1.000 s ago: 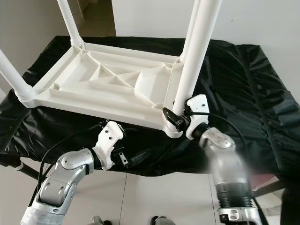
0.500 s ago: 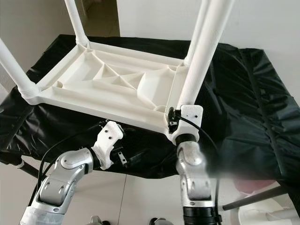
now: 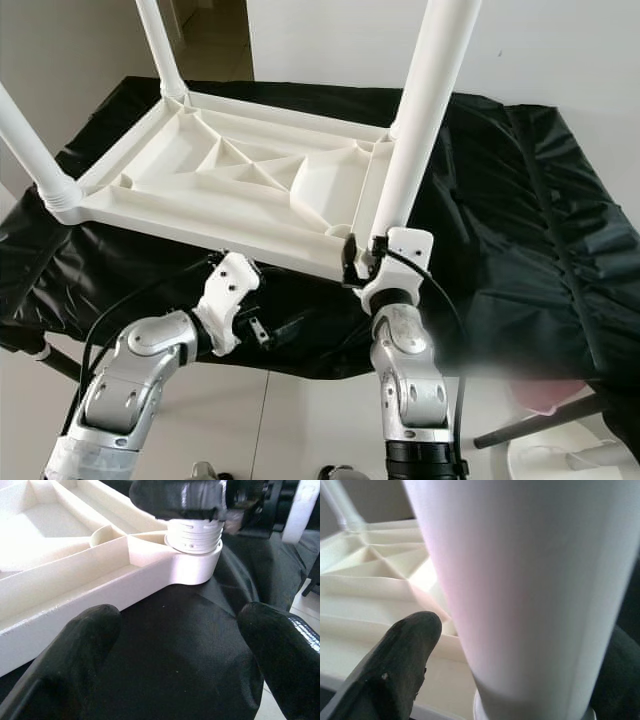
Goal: Building children table
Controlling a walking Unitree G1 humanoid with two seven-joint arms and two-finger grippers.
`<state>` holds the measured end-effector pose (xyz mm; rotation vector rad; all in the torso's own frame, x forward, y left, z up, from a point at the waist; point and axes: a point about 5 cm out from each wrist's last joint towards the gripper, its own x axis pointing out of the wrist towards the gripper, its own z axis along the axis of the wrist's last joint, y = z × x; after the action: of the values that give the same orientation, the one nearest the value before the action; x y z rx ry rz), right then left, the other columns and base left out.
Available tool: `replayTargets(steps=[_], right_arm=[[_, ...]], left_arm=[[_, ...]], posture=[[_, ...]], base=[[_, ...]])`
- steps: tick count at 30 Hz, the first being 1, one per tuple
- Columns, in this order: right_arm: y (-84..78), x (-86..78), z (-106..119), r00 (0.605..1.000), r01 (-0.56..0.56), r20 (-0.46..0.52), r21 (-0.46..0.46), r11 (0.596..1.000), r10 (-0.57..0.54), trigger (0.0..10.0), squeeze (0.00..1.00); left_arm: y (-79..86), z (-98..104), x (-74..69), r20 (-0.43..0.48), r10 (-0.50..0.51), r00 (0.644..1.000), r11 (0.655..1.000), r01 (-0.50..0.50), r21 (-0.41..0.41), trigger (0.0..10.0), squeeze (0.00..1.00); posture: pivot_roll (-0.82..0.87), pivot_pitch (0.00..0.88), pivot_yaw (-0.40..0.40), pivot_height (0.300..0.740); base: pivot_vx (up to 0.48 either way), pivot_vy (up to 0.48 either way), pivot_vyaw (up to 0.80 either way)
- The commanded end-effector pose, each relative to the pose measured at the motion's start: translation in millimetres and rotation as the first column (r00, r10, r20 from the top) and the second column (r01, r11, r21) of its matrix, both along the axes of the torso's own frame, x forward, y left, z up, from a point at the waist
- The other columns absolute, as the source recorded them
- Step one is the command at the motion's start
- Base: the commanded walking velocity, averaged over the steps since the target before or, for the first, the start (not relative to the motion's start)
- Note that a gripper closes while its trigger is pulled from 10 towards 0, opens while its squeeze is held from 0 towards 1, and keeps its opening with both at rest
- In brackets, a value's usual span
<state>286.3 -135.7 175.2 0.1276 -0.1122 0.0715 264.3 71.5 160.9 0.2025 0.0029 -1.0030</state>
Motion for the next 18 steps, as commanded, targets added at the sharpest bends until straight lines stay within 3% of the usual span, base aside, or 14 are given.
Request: replayTargets(steps=[1, 2, 3, 4, 6, 15, 16, 17, 18], right_arm=[[2.0, -1.4, 1.1, 0.999, -0.036, 0.011, 0.016, 0.999, 0.036, 10.0, 1.0], [2.3, -1.5, 2.5, 0.991, -0.13, 0.016, 0.008, 0.991, 0.13, 10.0, 0.0], [1.9, -2.2, 4.2, 0.979, -0.204, 0.025, -0.023, 0.979, 0.204, 10.0, 0.0], [1.9, -2.2, 4.2, 0.979, -0.204, 0.025, -0.023, 0.979, 0.204, 10.0, 0.0], [-4.2, -0.5, 6.9, 0.935, -0.345, 0.03, -0.15, 0.927, 0.353, 10.0, 0.0], [-20.1, 14.2, 9.4, 0.864, -0.48, -0.001, -0.298, 0.825, 0.503, 10.0, 0.0], [-24.3, 19.2, 4.0, 0.844, -0.515, -0.044, -0.342, 0.786, 0.534, 5.9, 0.0], [-24.3, 19.2, 4.0, 0.844, -0.515, -0.044, -0.342, 0.786, 0.534, 5.9, 0.0], [-26.3, 20.8, 1.0, 0.837, -0.529, -0.062, -0.352, 0.772, 0.544, 5.0, 0.0]], left_arm=[[7.1, -3.1, 7.4, 0.017, 0.193, 0.981, 0.981, -0.193, -0.01, 10.0, 0.0], [7.3, -3.6, 7.3, 0.017, 0.193, 0.981, 0.981, -0.193, -0.011, 10.0, 0.0], [7.4, -4.1, 6.9, 0.019, 0.194, 0.981, 0.981, -0.194, -0.01, 10.0, 0.0], [7.4, -4.1, 6.9, 0.019, 0.194, 0.981, 0.981, -0.194, -0.01, 10.0, 0.0], [7.5, -4.2, 7.2, 0.02, 0.197, 0.98, 0.98, -0.197, -0.012, 10.0, 0.0], [5.1, -4.0, 8.4, 0.023, 0.2, 0.98, 0.98, -0.199, -0.015, 10.0, 0.0], [4.1, -3.8, 7.8, 0.024, 0.198, 0.98, 0.98, -0.198, -0.019, 10.0, 0.0], [4.1, -3.8, 7.8, 0.024, 0.198, 0.98, 0.98, -0.198, -0.019, 10.0, 0.0], [3.8, -3.6, 7.4, 0.024, 0.197, 0.98, 0.98, -0.197, -0.021, 10.0, 0.0]], posture=[[-0.03, 0.088, 0.01, 0.74], [-0.03, 0.085, 0.009, 0.74], [-0.03, 0.081, 0.009, 0.74], [-0.03, 0.081, 0.009, 0.74], [-0.03, 0.078, 0.01, 0.74], [-0.03, 0.061, 0.009, 0.74], [-0.02, 0.046, 0.006, 0.74], [-0.02, 0.046, 0.006, 0.74], [-0.02, 0.046, 0.006, 0.74]], base=[[0.0, 0.0, 0.0], [0.0, 0.0, 0.0], [0.0, 0.0, 0.0], [0.0, 0.0, 0.0], [0.0, 0.0, 0.0], [0.0, 0.0, 0.0], [0.0, 0.0, 0.0], [0.0, 0.0, 0.0], [0.0, 0.0, 0.0]])
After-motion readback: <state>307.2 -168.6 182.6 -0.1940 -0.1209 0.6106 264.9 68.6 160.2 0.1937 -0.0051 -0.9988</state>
